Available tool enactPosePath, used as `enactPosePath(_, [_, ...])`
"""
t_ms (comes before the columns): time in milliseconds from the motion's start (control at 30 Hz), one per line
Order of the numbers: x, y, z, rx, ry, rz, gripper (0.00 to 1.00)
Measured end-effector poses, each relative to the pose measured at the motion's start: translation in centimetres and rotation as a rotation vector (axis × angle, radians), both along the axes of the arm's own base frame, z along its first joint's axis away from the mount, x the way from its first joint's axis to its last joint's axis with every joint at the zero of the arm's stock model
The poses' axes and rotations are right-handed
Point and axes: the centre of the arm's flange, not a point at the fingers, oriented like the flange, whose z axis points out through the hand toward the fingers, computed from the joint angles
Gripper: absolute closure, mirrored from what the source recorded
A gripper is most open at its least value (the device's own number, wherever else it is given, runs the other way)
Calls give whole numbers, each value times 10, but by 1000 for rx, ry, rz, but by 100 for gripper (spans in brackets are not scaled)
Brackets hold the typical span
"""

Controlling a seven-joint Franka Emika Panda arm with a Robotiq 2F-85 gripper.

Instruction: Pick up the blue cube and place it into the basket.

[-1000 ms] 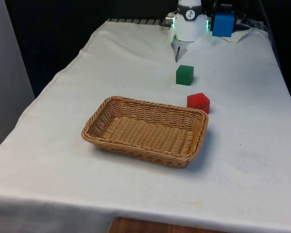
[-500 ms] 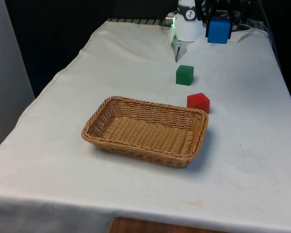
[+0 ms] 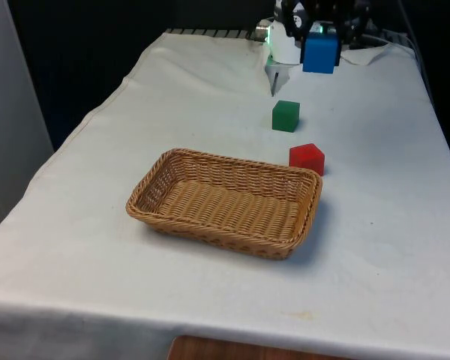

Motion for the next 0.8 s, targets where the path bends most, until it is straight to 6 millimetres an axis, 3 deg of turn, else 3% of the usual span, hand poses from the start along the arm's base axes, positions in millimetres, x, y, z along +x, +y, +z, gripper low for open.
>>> enactPosePath(800, [56, -44, -4, -3, -28, -19, 98])
